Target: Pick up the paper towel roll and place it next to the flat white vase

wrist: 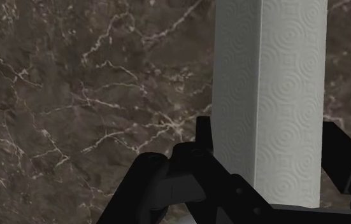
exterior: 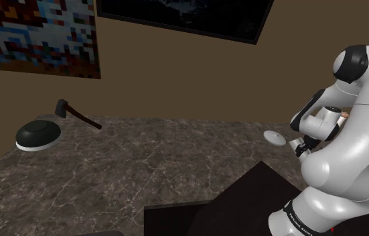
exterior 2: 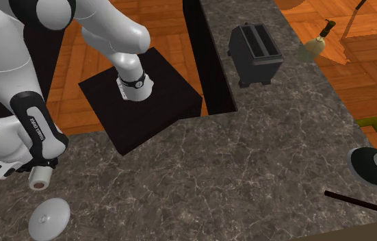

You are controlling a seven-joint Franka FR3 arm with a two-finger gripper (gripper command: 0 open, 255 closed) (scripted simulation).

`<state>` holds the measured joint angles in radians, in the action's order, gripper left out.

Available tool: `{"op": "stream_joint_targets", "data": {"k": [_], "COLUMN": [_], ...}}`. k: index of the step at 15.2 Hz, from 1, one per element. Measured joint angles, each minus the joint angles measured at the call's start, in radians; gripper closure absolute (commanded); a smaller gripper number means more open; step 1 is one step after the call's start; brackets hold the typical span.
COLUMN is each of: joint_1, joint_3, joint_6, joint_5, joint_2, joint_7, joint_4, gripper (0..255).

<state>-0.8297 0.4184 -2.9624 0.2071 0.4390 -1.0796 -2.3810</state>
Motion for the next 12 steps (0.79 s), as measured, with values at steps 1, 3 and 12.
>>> {"op": "stream_joint_targets", "data": {"k": [1,3,12], "joint_1": [-0.019,-0.028,-0.031], "joint_3": [-0.02,-0.032,-0.037], "joint_6": [-0.015,-0.023,-0.028], "joint_5": [0.012,0.018,0.021], "joint_2": [0.021,0.035,0.041], "joint_7": [-0.009,-0.011,-0.011], "joint_4": [0.008,0.013,0.013], "gripper": [255,255,0]}}
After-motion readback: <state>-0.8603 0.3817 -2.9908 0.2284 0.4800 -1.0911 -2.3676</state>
